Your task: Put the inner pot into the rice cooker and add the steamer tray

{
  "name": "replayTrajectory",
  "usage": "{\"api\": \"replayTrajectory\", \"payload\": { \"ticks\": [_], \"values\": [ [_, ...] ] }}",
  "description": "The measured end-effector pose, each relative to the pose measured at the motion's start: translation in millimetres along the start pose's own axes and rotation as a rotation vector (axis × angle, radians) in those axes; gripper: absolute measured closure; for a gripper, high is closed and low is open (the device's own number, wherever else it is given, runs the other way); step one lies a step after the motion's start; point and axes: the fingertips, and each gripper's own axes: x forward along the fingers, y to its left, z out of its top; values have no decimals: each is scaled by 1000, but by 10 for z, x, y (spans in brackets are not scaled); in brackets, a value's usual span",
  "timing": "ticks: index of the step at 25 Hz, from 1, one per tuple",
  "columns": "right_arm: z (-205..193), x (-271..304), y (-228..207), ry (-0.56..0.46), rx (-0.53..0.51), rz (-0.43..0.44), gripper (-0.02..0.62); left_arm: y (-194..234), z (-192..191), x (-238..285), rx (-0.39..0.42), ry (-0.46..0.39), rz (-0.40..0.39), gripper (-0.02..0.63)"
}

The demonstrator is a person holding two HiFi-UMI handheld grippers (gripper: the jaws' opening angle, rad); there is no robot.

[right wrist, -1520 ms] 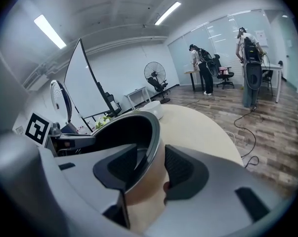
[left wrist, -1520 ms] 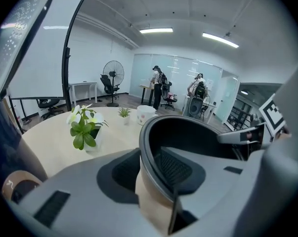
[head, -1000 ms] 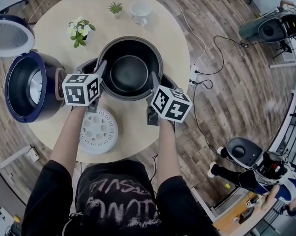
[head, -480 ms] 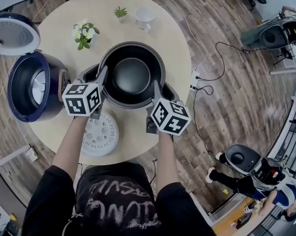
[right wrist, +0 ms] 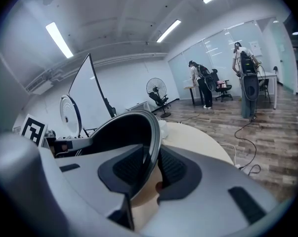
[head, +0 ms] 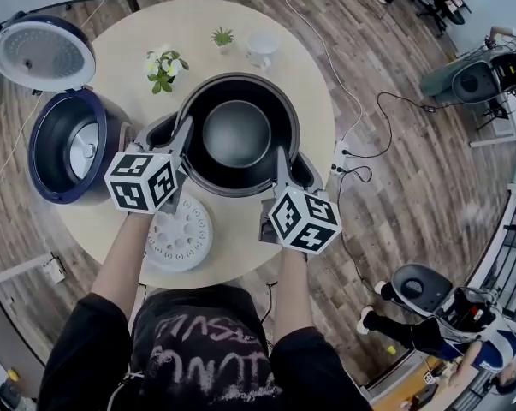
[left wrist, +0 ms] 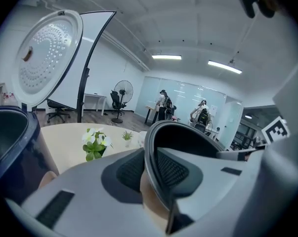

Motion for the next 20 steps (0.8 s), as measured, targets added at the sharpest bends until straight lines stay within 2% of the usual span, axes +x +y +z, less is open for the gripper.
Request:
{"api": "replayTrajectory", "payload": {
  "ticks": [13,20],
  "values": [
    [372,-317,366,-106,-5,47,497,-116,558,-481,54,-117,-14,518],
    [380,-494,585,-150,-13,29,497,-69,655,-704,59,-156,-53,520]
  ]
}}
